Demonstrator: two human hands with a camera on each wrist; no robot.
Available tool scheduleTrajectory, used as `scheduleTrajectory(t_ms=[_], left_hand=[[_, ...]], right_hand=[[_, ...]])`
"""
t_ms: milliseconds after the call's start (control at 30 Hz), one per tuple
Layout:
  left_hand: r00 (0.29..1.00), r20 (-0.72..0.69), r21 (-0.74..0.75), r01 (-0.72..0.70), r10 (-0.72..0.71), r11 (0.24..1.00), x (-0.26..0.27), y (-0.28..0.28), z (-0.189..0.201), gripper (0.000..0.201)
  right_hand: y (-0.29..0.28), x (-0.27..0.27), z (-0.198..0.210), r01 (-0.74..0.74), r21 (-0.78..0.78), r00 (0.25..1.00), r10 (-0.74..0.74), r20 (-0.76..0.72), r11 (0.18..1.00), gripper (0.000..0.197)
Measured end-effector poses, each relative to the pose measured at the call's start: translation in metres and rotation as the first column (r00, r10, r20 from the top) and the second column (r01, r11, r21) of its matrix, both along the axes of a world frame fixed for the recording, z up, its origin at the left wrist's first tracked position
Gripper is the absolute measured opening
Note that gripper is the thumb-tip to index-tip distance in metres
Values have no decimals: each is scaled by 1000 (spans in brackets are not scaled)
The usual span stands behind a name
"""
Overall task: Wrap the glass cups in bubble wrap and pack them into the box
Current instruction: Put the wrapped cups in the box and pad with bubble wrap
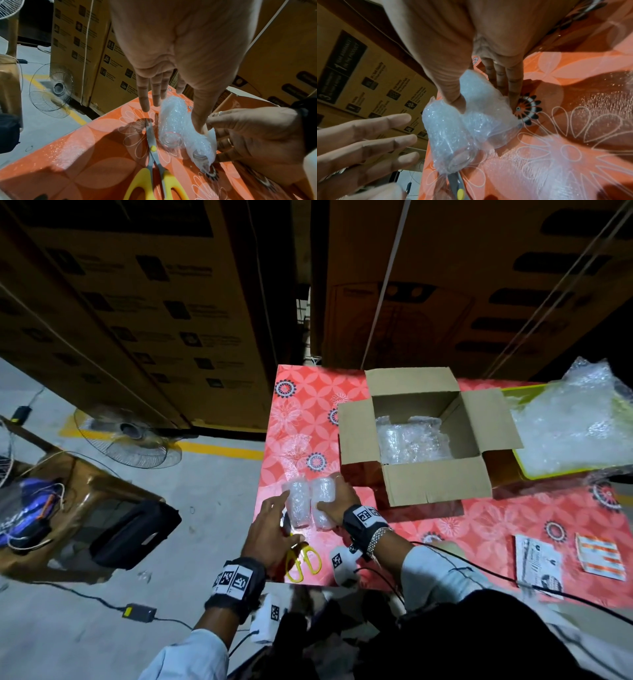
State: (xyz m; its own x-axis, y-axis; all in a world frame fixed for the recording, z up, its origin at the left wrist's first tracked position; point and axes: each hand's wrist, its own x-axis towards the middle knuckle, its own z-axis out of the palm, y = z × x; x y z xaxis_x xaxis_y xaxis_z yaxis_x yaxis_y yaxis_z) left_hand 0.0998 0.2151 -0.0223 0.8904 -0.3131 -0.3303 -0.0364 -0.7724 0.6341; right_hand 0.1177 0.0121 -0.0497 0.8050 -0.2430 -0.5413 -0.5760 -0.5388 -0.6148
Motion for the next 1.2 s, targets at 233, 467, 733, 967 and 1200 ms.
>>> scheduleTrajectory(t_ms=[233, 467, 733, 967, 1200], left_hand=[[1000, 28, -107, -10, 13, 994, -1, 2, 14, 107], [998, 58, -299, 39, -22, 954, -10, 12, 56, 120], [988, 111, -378, 143, -108, 915, -6, -15, 90, 123], [982, 118, -458, 186, -147, 870, 14, -82, 88, 118], [976, 156, -345, 197, -150, 918, 42, -167, 77, 136]], right_hand=[[-15, -22, 18, 32, 138, 998, -40, 50, 990, 65], [-34, -71, 79, -22, 372, 992, -27, 125, 928, 52], [-85, -82, 165, -50, 429, 953, -85, 290, 902, 54], [-167, -64, 206, 14, 367, 927, -149, 344, 930, 54], [-234, -11, 206, 97, 235, 921, -176, 346, 967, 54]])
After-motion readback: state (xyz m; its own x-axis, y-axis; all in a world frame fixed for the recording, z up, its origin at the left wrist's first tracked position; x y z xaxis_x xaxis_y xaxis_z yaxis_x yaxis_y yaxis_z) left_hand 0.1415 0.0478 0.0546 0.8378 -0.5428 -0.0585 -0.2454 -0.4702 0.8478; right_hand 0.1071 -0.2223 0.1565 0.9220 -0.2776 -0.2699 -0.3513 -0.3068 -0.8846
